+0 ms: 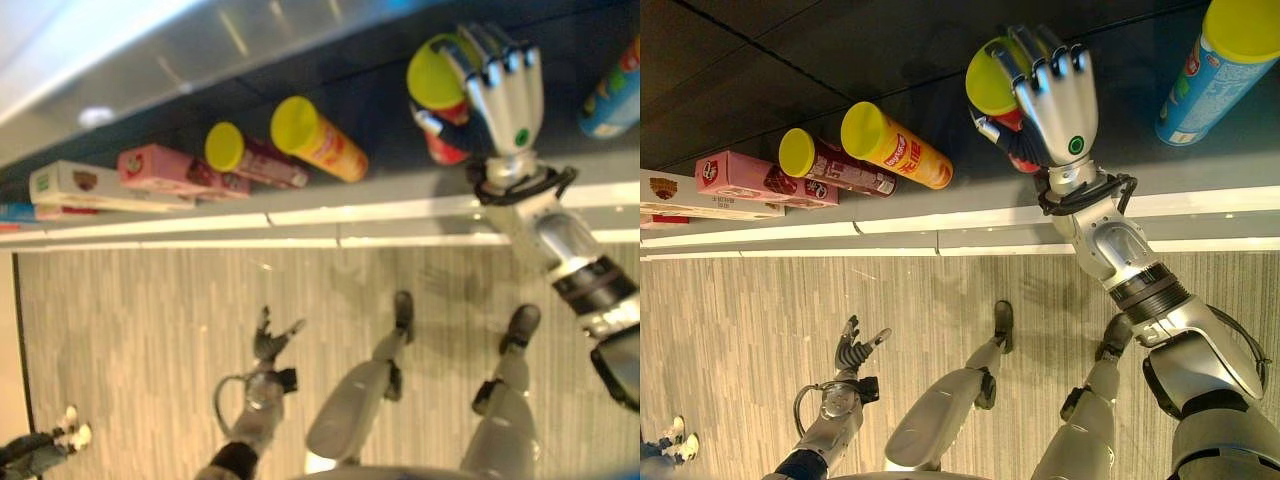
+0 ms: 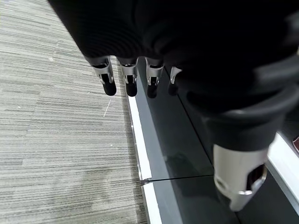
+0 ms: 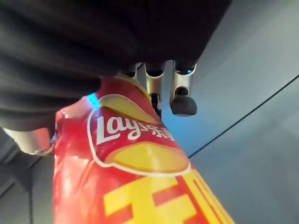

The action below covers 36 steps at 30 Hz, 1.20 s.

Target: Put the goods on the table back onto the shelves and tidy them up.

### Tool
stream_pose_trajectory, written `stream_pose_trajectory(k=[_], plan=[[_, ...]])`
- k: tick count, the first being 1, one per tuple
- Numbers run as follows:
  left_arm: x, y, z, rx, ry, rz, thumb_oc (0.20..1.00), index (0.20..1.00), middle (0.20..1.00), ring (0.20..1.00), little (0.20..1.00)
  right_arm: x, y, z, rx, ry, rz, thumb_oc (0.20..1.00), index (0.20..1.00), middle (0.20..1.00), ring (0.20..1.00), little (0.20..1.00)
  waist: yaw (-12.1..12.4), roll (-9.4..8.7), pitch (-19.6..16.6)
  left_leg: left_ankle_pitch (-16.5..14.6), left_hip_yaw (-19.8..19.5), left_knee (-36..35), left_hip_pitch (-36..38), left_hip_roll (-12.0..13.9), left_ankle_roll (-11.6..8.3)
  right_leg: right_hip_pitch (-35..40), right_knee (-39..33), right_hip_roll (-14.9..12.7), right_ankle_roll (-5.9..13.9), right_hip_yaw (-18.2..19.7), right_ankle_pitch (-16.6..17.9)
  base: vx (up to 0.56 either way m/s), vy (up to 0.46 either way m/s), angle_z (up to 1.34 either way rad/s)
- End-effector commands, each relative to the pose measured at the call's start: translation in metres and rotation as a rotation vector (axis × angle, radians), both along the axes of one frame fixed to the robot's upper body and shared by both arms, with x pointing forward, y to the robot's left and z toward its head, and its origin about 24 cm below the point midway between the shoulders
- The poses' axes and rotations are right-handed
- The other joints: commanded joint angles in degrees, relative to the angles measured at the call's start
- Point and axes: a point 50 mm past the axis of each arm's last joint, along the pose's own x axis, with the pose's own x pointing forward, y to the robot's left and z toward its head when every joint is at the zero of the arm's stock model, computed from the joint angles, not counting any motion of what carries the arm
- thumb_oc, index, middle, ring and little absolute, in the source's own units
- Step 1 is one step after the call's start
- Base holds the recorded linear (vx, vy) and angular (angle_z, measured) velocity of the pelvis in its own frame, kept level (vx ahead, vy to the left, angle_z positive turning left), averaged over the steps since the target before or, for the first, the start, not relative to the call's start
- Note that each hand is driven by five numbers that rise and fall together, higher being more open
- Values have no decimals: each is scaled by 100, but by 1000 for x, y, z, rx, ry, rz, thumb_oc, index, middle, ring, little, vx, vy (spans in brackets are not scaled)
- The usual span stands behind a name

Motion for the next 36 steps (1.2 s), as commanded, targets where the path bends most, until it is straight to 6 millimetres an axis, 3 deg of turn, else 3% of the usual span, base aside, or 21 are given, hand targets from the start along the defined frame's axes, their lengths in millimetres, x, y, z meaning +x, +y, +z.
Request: stream_pose_trajectory(k=[1,13,17,18,36], plan=[[5,19,6,128,-21,-25,1000,1000,1000,1000,1000,-13,26,16,-55,-89,140,200,200,200,200,200,15,-198,-204,-162,-17,3,-161,-143,-414,-104,188,-267,322,397,-55,-53,-23,-1],[7,25,7,158,-34,12,1000,1000,1000,1000,1000,12,33,-35,-36,171,131,200,200,200,200,200,-9,-209,-96,-84,-23,3,-350,-119,-454,-279,190,-263,313,360,16,-12,-5,-1],[9,28,9,184,-42,17,1000,1000,1000,1000,1000,16,30,-39,-27,188,112,200,200,200,200,200,-7,-234,-78,-71,-30,3,-389,-117,-465,-315,194,-256,315,340,29,0,0,0],[11,28,10,197,-48,18,1000,1000,1000,1000,1000,18,28,-39,-12,187,106,1000,1000,1000,1000,1000,-3,-241,-62,-61,-30,3,-413,-116,-468,-330,193,-257,316,332,34,0,0,0],[12,21,9,258,-40,-51,1000,1000,1000,1000,1000,8,18,-28,105,101,139,1000,1000,1000,1000,1000,-74,-231,-160,-107,-2,3,-325,-77,-495,-291,205,-259,321,355,-18,1,-1,1]])
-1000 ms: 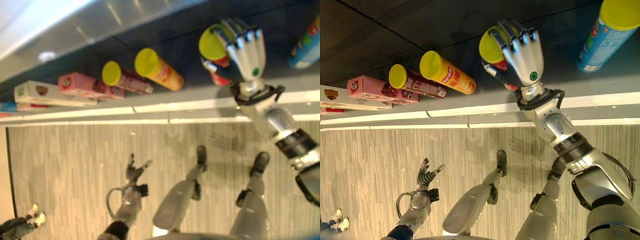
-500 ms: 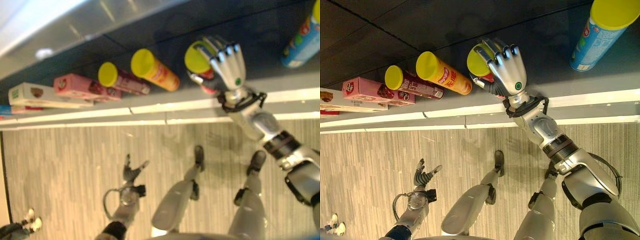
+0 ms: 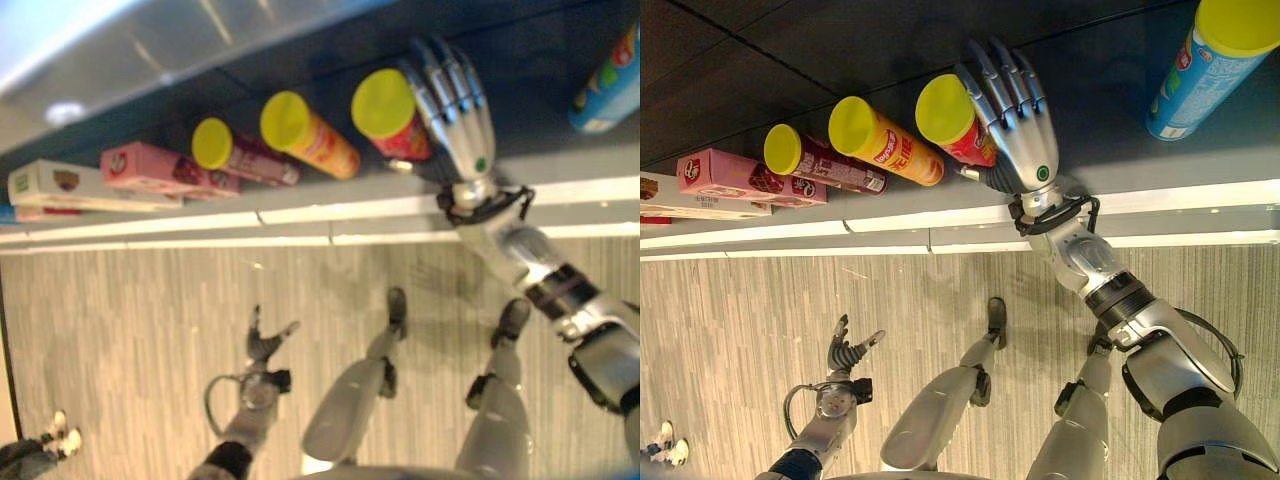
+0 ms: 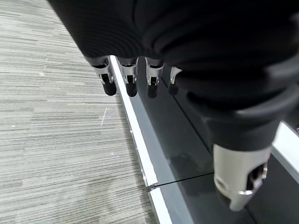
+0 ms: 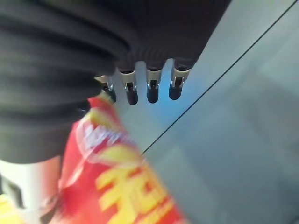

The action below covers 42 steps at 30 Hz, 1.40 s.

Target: Put the goods on the table back onto the shelves and tidy them up.

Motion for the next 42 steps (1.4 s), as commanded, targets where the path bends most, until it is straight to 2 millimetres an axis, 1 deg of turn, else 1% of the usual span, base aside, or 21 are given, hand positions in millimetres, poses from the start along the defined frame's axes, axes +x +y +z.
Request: stream_pose_trajectory(k=[1,5,12,14,16,18,19,20,24,29,30,32,33,34,35,36,37,38,39,40,42], plan=[[10,9,7,124,-23,-61,1000,1000,1000,1000,1000,-5,6,6,44,-54,55,1000,1000,1000,1000,1000,68,-102,-185,-127,-8,3,-218,-79,-519,-192,202,-262,314,382,-46,0,0,0],[8,8,3,125,1,-58,1000,1000,1000,1000,1000,-7,-2,11,103,-92,41,1000,1000,1000,1000,1000,21,-103,-217,-155,29,3,-153,-60,-520,-140,190,-257,323,402,-47,0,0,0],[-1,11,-9,118,78,-30,1000,1000,1000,1000,1000,-24,-9,25,211,-206,71,1000,1000,1000,1000,1000,-67,-217,-301,-208,111,3,-18,8,-510,-22,124,-205,331,388,-46,12,-10,-5],[-6,13,-16,108,124,-5,1000,1000,1000,1000,1000,-32,-7,14,290,-184,125,1000,1000,1000,1000,1000,-148,-325,-371,-239,135,3,120,68,-504,123,114,-172,306,358,-82,31,-41,-4],[-6,13,-16,109,125,-5,1000,1000,1000,1000,1000,-33,-7,14,290,-184,125,1000,1000,1000,1000,1000,-149,-326,-368,-240,133,3,128,68,-505,134,111,-172,306,355,-82,22,-31,-3],[-12,14,-23,104,173,22,1000,1000,1000,1000,1000,-40,-5,-1,363,-138,169,1000,1000,1000,1000,1000,-253,-460,-421,-287,136,3,295,154,-507,307,94,-116,275,336,-127,47,-73,-2],[-17,16,-29,100,215,44,1000,1000,1000,1000,1000,-47,-4,-18,400,-76,199,1000,1000,1000,1000,1000,-346,-595,-470,-326,155,3,478,219,-507,486,93,-65,245,309,-175,38,-64,-4],[-17,16,-29,101,216,44,1000,1000,1000,1000,1000,-47,-4,-19,400,-75,199,1000,1000,1000,1000,1000,-350,-594,-462,-328,152,3,492,219,-508,505,89,-65,246,305,-177,45,-66,-1],[-30,18,-40,79,288,105,1000,1000,1000,1000,1000,-59,-4,-72,474,145,215,1000,1000,1000,1000,1000,-556,-906,-548,-409,189,3,965,337,-499,993,69,55,194,244,-284,50,-53,-3],[-51,26,-50,56,355,185,1000,1000,1000,1000,1000,-85,-5,-164,503,579,161,1000,1000,1000,1000,1000,-815,-1260,-671,-552,297,3,1690,510,-503,1649,59,301,134,217,-520,73,-45,-5],[-51,27,-50,56,355,185,1000,1000,1000,1000,1000,-85,-5,-164,503,579,162,1000,1000,1000,1000,1000,-821,-1266,-674,-536,294,3,1677,504,-500,1640,52,296,132,215,-505,54,-7,0],[-58,31,-52,50,367,211,1000,1000,1000,1000,1000,-99,-12,-206,528,775,65,1000,1000,1000,1000,1000,-940,-1366,-737,-614,361,3,1975,556,-485,1873,57,395,103,248,-601,90,13,-7],[-59,35,-49,44,337,225,1000,1000,1000,1000,1000,-118,-25,-257,496,1014,-93,1000,1000,1000,1000,1000,-997,-1433,-842,-636,416,3,2181,593,-482,2050,38,469,86,306,-636,136,27,-18],[-61,35,-48,21,326,230,1000,1000,1000,1000,1000,-129,-36,-282,482,1149,-206,1000,1000,1000,1000,1000,-1027,-1456,-883,-666,455,3,2307,615,-491,2146,38,509,76,334,-664,146,23,-36],[-60,35,-47,-9,308,218,1000,1000,1000,1000,1000,-161,-59,-325,419,1391,-431,1000,1000,1000,1000,1000,-1070,-1518,-972,-702,522,3,2491,661,-502,2300,20,580,73,390,-695,131,6,-45],[-61,35,-48,-27,308,217,1000,1000,1000,1000,1000,-179,-70,-343,417,1494,-545,1000,1000,1000,1000,1000,-1094,-1540,-1036,-724,556,3,2579,683,-505,2354,11,609,71,427,-702,88,-3,-41],[-60,36,-47,-26,307,217,1000,1000,1000,1000,1000,-179,-69,-343,417,1494,-544,1000,1000,1000,1000,1000,-1094,-1546,-1046,-714,557,3,2562,679,-504,2338,8,605,70,429,-693,69,-5,-25],[-61,35,-48,-36,310,208,1000,1000,1000,1000,1000,-196,-81,-354,394,1568,-653,1000,1000,1000,1000,1000,-1117,-1551,-1081,-743,590,3,2655,699,-512,2419,6,630,71,456,-713,105,-19,-30],[-60,34,-48,-49,314,158,1000,1000,1000,1000,1000,-246,-97,-380,354,1812,-875,1000,1000,1000,1000,1000,-1120,-1553,-1180,-772,594,3,2760,713,-518,2525,5,660,59,450,-760,106,-19,-28],[-60,34,-48,-49,314,158,1000,1000,1000,1000,1000,-246,-96,-380,355,1812,-874,1000,1000,1000,1000,1000,-1120,-1558,-1192,-763,593,3,2741,710,-517,2507,5,656,58,451,-754,106,-28,-19],[-61,34,-47,-59,311,131,1000,1000,1000,1000,1000,-285,-105,-389,388,1975,-1007,1000,1000,1000,1000,1000,-1156,-1548,-1256,-769,606,3,2818,724,-528,2583,5,671,57,441,-776,76,-12,1]])
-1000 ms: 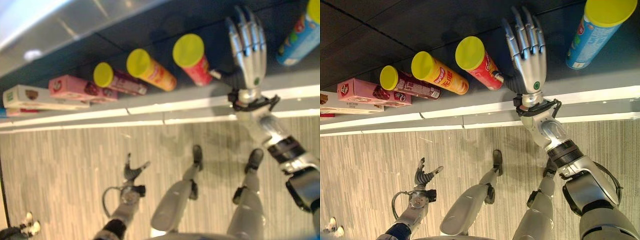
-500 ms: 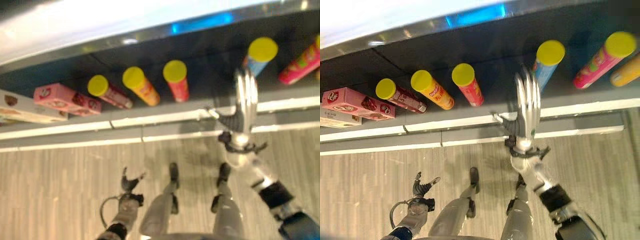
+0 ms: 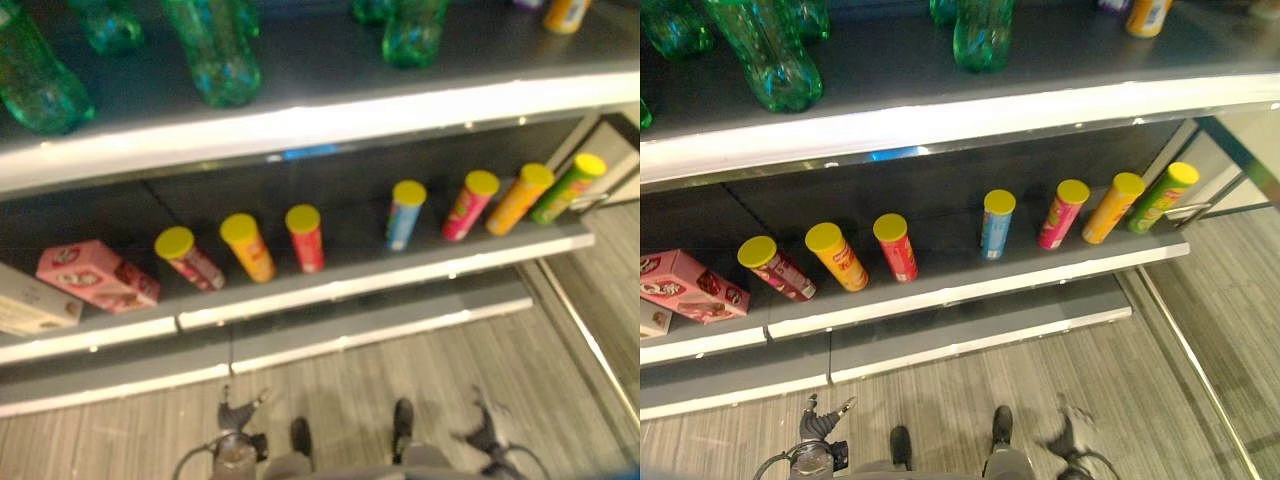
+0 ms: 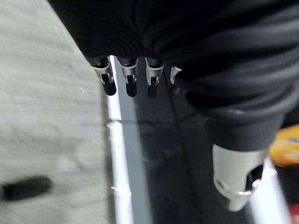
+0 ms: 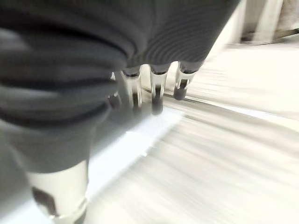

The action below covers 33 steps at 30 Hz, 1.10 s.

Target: Put the goods on the table back onto the shelves and tidy them up.

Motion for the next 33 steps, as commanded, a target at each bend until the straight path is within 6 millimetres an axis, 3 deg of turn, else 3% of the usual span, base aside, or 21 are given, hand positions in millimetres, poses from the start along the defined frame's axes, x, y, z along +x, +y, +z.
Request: stream_pose_trajectory(k=[1,5,7,16,20,22,25,26,33], plan=[[25,2,11,-14,-89,-45,1000,1000,1000,1000,1000,5,13,-6,86,63,-38,1000,1000,1000,1000,1000,-46,236,161,-271,58,47,189,104,-289,308,43,57,186,-17,-329,86,-20,-4],[26,10,17,10,-102,-100,1000,1000,1000,1000,1000,-27,25,-13,180,203,-140,1000,1000,1000,1000,1000,-60,214,91,-264,8,47,223,126,-315,390,43,84,166,-59,-378,58,-33,-5],[27,18,18,38,-95,-101,1000,1000,1000,1000,1000,-25,30,-14,203,194,-146,1000,1000,1000,1000,1000,-69,202,69,-258,5,47,226,134,-324,408,43,98,161,-44,-391,58,-38,2],[55,57,38,107,-169,36,1000,1000,1000,1000,1000,5,36,-12,242,107,2,1000,1000,1000,1000,1000,-237,106,53,-273,66,47,191,185,-374,358,43,167,144,58,-387,13,-7,0],[76,76,56,147,-232,66,1000,1000,1000,1000,1000,22,39,-9,262,48,56,1000,1000,1000,1000,1000,-331,48,182,-265,109,47,109,225,-399,229,43,201,145,118,-350,-38,-15,-6],[95,88,75,192,-300,81,1000,1000,1000,1000,1000,35,43,-6,275,-4,86,1000,1000,1000,1000,1000,-374,-4,321,-238,150,47,-2,247,-408,75,43,235,145,191,-298,-80,-18,-8],[107,93,86,214,-335,78,1000,1000,1000,1000,1000,42,44,-5,280,-22,103,1000,1000,1000,1000,1000,-395,-32,391,-223,180,47,-51,264,-409,3,43,242,145,235,-274,-51,-6,-16],[122,93,100,223,-386,69,1000,1000,1000,1000,1000,49,46,-3,282,-44,125,1000,1000,1000,1000,1000,-426,-54,470,-211,214,47,-89,268,-410,-55,43,254,140,278,-249,-38,-2,-11],[133,72,99,155,-424,18,1000,1000,1000,1000,1000,54,47,-1,278,-51,165,1000,1000,1000,1000,1000,-499,-53,497,-246,310,47,43,283,-403,6,43,263,113,362,-250,9,-3,-12]])
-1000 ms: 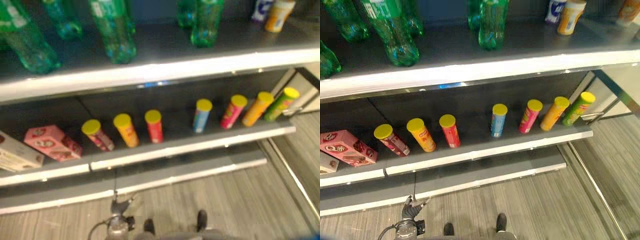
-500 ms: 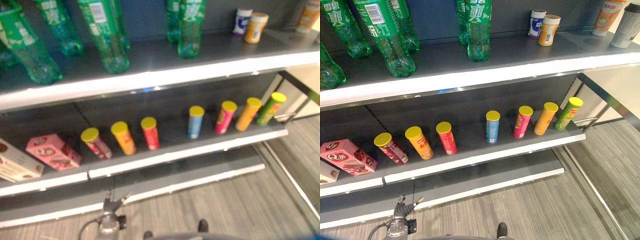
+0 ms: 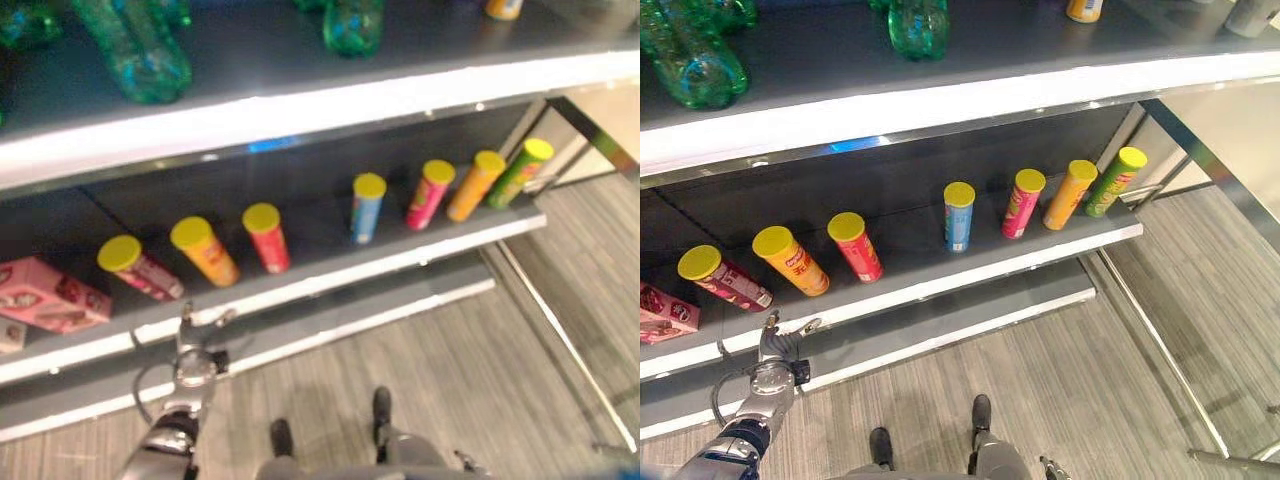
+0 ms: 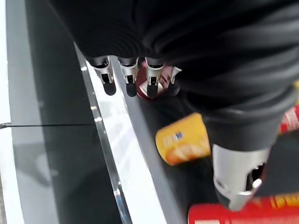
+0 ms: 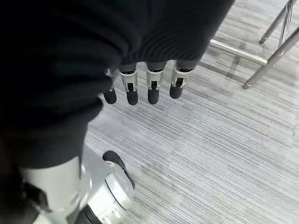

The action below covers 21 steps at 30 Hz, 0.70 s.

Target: Put the goods on the table back onto the shelves and tidy them up.

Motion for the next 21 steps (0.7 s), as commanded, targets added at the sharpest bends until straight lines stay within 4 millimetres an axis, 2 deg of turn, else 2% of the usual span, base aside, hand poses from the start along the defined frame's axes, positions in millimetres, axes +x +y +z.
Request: stream_pose_trajectory(k=[1,5,14,21], plan=[[23,-1,21,-20,-126,-9,1000,1000,1000,1000,1000,29,0,6,-7,-81,37,1000,1000,1000,1000,1000,-82,12,265,-377,-7,42,340,-22,-190,517,39,-113,387,73,-443,-5,-13,-4],[37,-17,29,-33,-166,-71,1000,1000,1000,1000,1000,40,-1,10,-9,-121,57,1000,1000,1000,1000,1000,-135,24,388,-354,23,42,319,14,-203,456,39,-87,376,105,-418,-11,-8,0],[64,-29,52,3,-231,-127,1000,1000,1000,1000,1000,56,2,15,-8,-174,114,1000,1000,1000,1000,1000,-222,33,608,-310,99,42,240,72,-229,277,79,-33,372,203,-363,-30,-26,-8],[72,-7,69,88,-256,-47,1000,1000,1000,1000,1000,62,-1,18,-21,-207,93,1000,1000,1000,1000,1000,-275,10,739,-252,170,42,133,119,-253,79,113,18,365,278,-310,-23,-19,-7]])
